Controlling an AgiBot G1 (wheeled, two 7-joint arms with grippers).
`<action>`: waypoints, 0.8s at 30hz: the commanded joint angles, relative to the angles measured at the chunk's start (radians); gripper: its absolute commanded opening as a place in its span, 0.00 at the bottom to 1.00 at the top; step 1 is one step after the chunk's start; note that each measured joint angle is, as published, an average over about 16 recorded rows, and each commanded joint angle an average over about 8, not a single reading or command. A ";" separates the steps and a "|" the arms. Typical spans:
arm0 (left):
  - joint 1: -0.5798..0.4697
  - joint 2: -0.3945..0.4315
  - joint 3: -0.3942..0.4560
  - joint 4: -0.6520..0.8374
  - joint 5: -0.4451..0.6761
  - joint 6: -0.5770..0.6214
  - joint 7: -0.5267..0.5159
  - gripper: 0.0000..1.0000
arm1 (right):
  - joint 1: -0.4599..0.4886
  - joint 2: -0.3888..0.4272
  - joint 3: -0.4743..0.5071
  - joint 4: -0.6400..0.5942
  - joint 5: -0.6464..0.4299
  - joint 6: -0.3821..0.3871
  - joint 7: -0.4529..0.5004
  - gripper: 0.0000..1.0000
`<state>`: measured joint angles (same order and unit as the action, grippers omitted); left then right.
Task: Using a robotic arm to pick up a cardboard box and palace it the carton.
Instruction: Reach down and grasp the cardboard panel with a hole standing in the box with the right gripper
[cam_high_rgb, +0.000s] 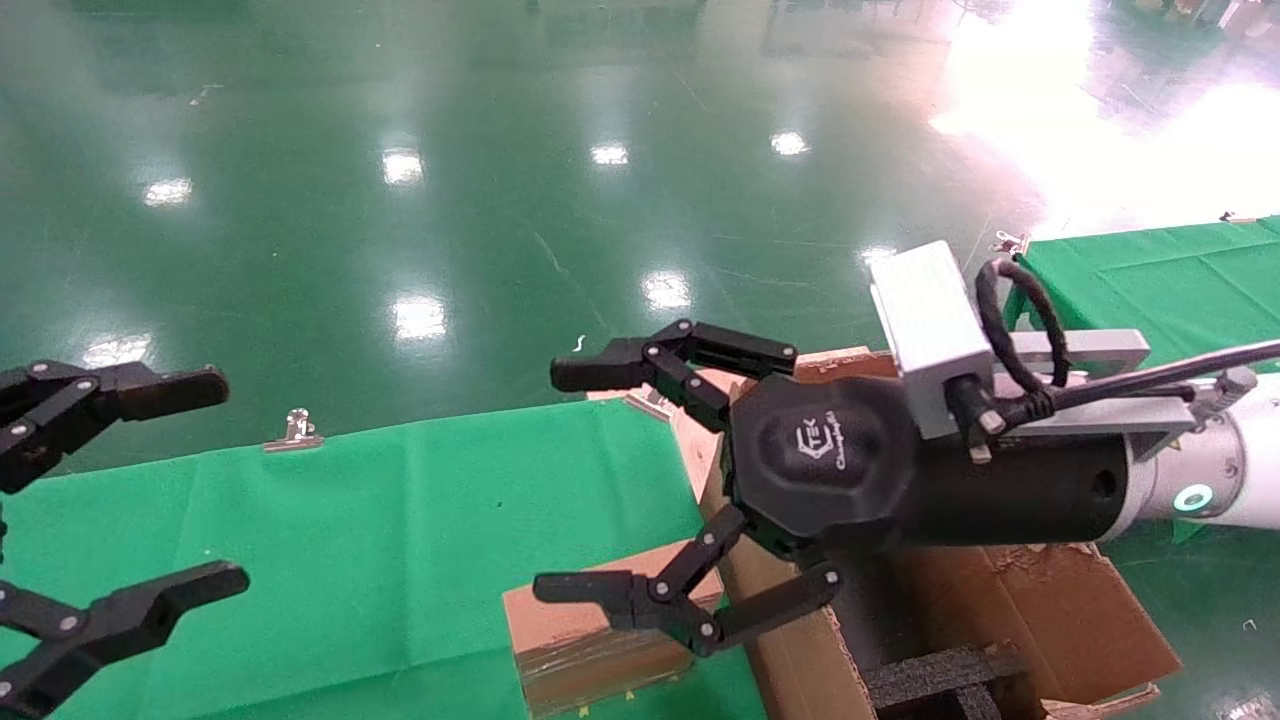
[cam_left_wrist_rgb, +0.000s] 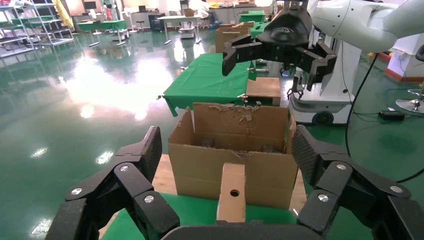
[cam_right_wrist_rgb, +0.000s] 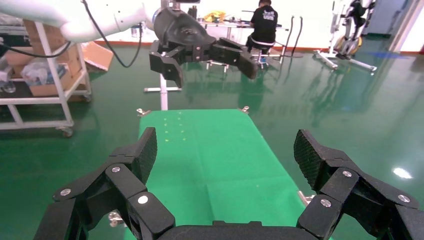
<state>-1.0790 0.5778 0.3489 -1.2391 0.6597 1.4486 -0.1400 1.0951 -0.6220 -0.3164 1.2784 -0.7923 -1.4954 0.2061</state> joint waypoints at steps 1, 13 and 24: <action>0.000 0.000 0.000 0.000 0.000 0.000 0.000 0.00 | 0.002 -0.001 -0.006 0.000 -0.009 0.000 0.003 1.00; 0.000 0.000 0.000 0.000 0.000 0.000 0.000 0.00 | 0.127 -0.103 -0.188 -0.055 -0.360 -0.012 0.039 1.00; 0.000 0.000 0.000 0.000 0.000 0.000 0.000 0.00 | 0.274 -0.205 -0.314 -0.108 -0.631 -0.038 0.021 1.00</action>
<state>-1.0790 0.5778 0.3489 -1.2391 0.6597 1.4486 -0.1400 1.3667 -0.8260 -0.6292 1.1746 -1.4200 -1.5319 0.2251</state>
